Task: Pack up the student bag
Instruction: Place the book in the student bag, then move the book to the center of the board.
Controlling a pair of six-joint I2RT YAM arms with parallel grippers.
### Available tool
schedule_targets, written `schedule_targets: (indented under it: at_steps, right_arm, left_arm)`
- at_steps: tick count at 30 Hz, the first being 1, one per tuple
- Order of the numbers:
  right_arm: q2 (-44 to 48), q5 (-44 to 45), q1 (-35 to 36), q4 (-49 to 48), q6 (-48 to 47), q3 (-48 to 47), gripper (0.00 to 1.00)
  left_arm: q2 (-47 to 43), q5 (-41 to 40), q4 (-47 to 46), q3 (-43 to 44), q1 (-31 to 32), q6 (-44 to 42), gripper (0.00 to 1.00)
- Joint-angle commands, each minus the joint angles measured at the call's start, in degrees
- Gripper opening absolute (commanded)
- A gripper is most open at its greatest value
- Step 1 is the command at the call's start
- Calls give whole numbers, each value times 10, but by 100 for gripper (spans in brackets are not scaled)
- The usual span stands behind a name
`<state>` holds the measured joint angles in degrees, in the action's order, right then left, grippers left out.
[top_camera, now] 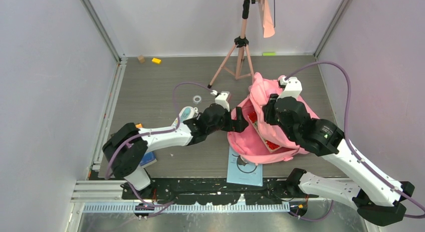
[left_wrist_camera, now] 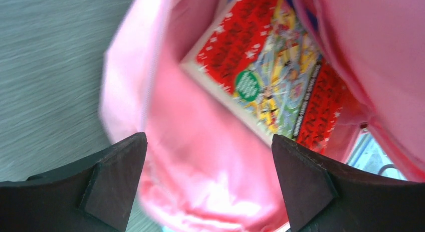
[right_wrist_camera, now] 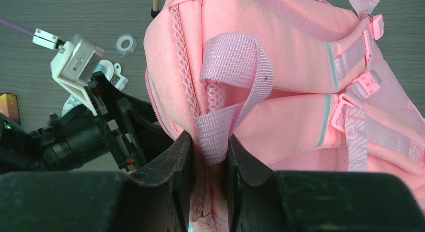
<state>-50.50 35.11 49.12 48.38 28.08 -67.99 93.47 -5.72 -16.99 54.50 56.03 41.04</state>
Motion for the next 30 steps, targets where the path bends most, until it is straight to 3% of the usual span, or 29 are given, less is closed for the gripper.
schedule_targets:
  at_steps: [1,8,13,22,30]
  right_arm:
    - [19,42,3,-95,-4,-6,0]
    - [26,45,4,-100,-1,14,0]
    - [26,41,4,-109,-3,22,0]
    - [38,27,4,-116,-13,31,0]
    - [57,23,4,-114,-19,40,0]
  left_arm:
    - [-72,16,120,-25,-45,-13,99]
    - [-189,-44,386,-28,-171,-122,100]
    - [-240,-68,498,-43,-337,-159,100]
    - [-384,-50,448,-159,-680,-156,100]
    - [-490,-149,412,-233,-832,-89,100]
